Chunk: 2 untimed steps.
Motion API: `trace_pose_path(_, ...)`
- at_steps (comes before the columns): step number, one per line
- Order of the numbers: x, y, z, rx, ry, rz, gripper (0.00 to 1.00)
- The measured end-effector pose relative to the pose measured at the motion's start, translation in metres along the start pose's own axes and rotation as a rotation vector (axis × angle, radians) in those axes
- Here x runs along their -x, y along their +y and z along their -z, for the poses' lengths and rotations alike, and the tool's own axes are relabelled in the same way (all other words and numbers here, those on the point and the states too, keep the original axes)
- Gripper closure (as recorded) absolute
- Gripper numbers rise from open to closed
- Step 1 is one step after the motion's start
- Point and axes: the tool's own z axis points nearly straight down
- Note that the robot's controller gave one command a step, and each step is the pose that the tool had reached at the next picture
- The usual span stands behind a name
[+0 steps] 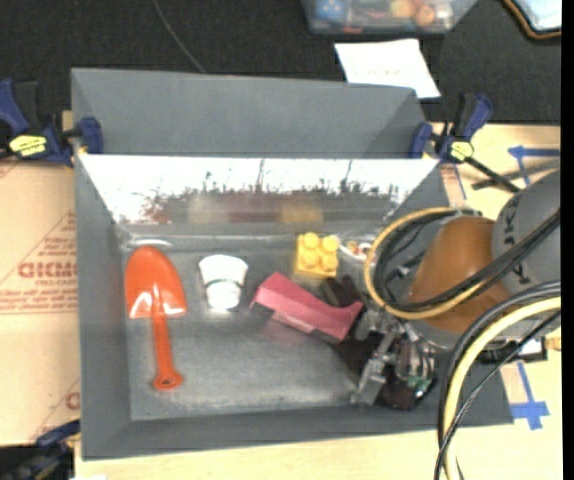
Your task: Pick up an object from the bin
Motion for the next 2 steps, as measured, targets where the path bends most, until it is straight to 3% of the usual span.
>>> trace_pose_path(1,0.0029,0.0029,0.001,-0.001,-0.002,-0.35,1.0)
trace_pose_path(2,0.0029,0.0028,0.0012,-0.001,-0.002,-0.349,1.0)
